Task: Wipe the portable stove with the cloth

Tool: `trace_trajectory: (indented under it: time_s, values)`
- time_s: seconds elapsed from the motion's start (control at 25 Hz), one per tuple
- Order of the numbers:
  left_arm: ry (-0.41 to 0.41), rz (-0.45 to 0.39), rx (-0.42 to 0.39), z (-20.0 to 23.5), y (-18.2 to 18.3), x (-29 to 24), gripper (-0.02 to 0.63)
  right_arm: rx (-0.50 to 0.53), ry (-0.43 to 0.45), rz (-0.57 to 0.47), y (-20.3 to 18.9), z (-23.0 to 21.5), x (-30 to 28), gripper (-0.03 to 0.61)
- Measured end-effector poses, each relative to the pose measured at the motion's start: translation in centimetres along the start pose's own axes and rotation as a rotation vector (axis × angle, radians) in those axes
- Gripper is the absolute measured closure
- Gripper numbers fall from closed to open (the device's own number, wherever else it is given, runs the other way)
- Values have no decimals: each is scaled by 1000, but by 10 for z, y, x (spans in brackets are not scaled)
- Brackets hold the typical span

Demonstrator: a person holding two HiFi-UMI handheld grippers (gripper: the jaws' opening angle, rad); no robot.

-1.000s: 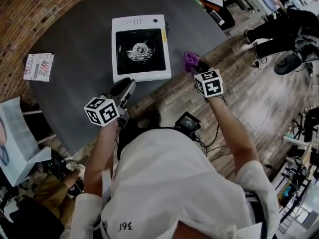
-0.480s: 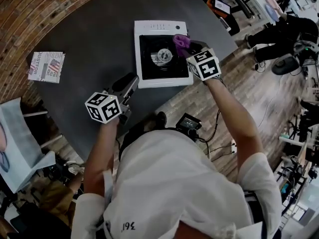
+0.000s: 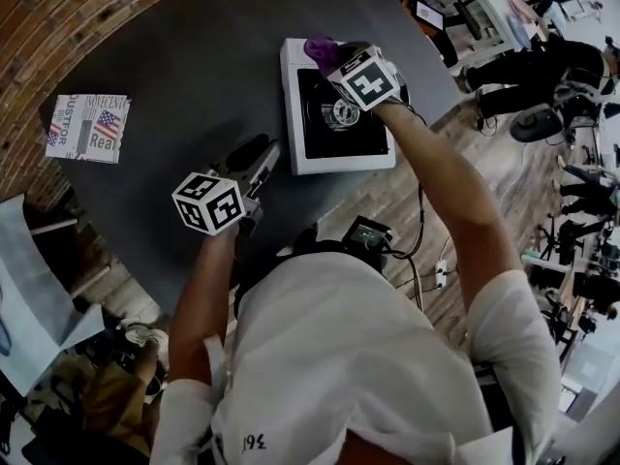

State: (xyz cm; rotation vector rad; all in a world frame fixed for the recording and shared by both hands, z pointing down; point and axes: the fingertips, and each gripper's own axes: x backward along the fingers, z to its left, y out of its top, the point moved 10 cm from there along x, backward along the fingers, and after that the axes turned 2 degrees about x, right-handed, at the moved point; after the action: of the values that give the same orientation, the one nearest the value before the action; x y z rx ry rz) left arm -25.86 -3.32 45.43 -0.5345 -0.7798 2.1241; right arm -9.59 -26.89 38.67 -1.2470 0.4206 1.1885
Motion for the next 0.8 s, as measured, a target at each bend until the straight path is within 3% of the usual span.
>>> trace_trajectory:
  time_s: [0.4,0.6,0.8]
  values:
    - [-5,-38,40,22,7,18,499,68,-18,123,65,-10,-57,466]
    - [11,-47,65,32,6,29,500,156,-60,200,74,-2,-84,466]
    - [16,-34,80,42,1,34,499,233,-21,192,74,25,-98,466]
